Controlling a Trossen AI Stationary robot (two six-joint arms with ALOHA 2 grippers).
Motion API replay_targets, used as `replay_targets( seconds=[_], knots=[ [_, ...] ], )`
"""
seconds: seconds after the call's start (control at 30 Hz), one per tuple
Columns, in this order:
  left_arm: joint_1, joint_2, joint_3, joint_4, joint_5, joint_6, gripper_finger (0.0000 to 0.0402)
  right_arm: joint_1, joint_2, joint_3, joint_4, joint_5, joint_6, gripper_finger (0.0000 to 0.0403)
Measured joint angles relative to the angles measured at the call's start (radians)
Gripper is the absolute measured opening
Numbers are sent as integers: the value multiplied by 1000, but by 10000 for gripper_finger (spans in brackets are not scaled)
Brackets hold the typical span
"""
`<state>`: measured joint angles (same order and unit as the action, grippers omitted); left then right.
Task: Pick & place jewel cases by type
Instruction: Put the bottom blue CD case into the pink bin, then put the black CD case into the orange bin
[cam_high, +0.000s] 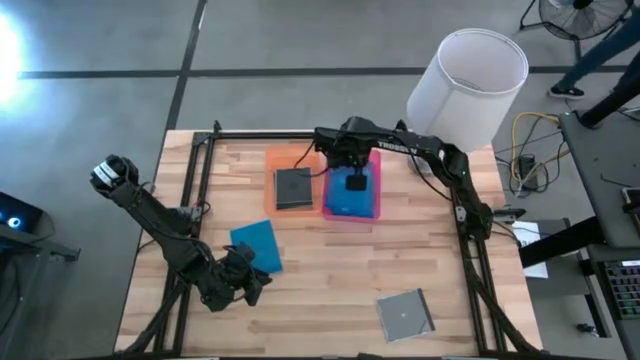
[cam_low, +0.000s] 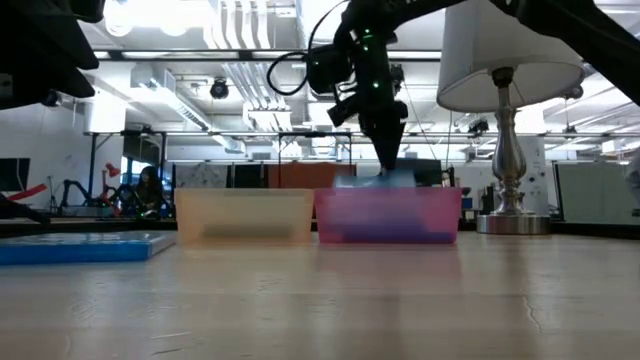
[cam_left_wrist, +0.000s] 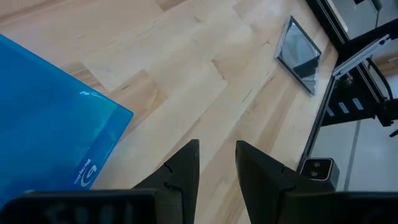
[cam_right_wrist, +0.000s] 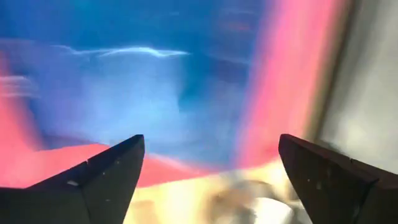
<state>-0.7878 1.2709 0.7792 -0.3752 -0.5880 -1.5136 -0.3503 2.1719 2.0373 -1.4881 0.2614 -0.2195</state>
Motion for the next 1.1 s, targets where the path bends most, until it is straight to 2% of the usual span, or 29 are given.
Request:
replay_targets(
  seconds=[0.1, 0.13, 0.2, 0.4, 0.47, 0.63, 0.73, 0.9, 1.1],
  knots=[
    [-2, 0, 0, 0, 0, 0, 87, 10, -8, 16, 9, 139, 13, 375],
    [-2, 0, 0, 0, 0, 0, 87, 12, -12, 26, 12, 156, 29, 376],
    [-2, 0, 0, 0, 0, 0, 87, 16, -20, 44, 11, 110, 50, 376],
    [-2, -5, 3, -41, 5, 17, 87, 94, -82, 81, 90, -168, 245, 376],
    [2, -12, 30, -150, 29, 14, 86, 152, -112, 79, 137, -196, 310, 376],
    [25, -11, 160, -540, 100, -11, 79, 318, -168, 37, 161, -218, 484, 376],
    [31, -10, 196, -621, 124, -11, 75, 426, -196, -5, 163, -218, 573, 376],
    [34, -9, 188, -550, 143, 24, 74, 596, -224, -116, 202, -255, 804, 376],
    [35, -7, 144, -248, 165, 216, 74, 784, -276, -319, 318, -288, 1155, 376]
  ],
)
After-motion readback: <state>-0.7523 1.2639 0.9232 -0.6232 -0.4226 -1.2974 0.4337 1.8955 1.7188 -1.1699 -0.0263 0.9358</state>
